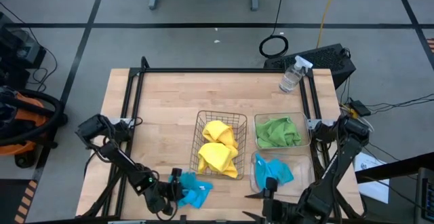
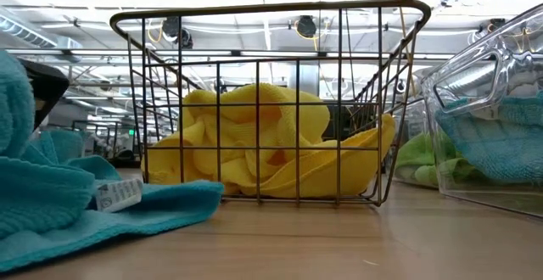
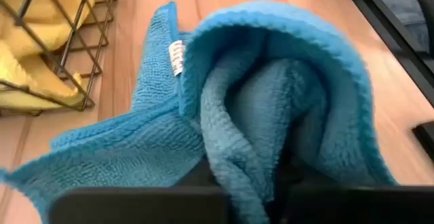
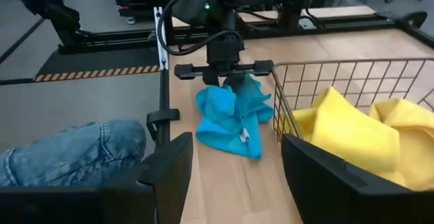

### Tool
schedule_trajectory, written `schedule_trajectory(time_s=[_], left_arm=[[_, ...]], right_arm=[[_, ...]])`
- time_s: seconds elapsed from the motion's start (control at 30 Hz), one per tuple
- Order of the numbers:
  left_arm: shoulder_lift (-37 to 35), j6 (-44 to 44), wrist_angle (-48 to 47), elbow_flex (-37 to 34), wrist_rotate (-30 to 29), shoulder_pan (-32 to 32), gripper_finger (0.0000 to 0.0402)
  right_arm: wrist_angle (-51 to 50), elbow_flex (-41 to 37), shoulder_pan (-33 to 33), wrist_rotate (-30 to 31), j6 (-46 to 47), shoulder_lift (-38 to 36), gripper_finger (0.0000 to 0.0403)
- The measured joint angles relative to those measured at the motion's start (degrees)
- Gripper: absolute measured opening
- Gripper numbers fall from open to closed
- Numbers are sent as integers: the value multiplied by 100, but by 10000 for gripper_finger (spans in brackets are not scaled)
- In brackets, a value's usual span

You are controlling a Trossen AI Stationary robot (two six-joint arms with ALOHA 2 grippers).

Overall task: Sort microfiber towel by color & place in baskets
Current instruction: Put the blue microfiber cloth into the bottom transparent bin

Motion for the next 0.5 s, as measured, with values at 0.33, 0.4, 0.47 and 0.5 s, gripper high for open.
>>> schedule_trajectory(time_s=[0.33,0.4,0.47,0.5], left_arm=[[-634,1059,639,-16,197,-32,21],[-812,1240,655,13,150,-24,19],[-941,1371,649,51,101,-20,19],[-1011,1436,659,74,99,-24,19]], right_arm=[[1598,0,-124,59,-1596,752,215],[2170,-5,-188,44,-2202,930,215],[2725,-5,-270,39,-2721,1081,215],[2958,-5,-307,41,-2926,1143,215]])
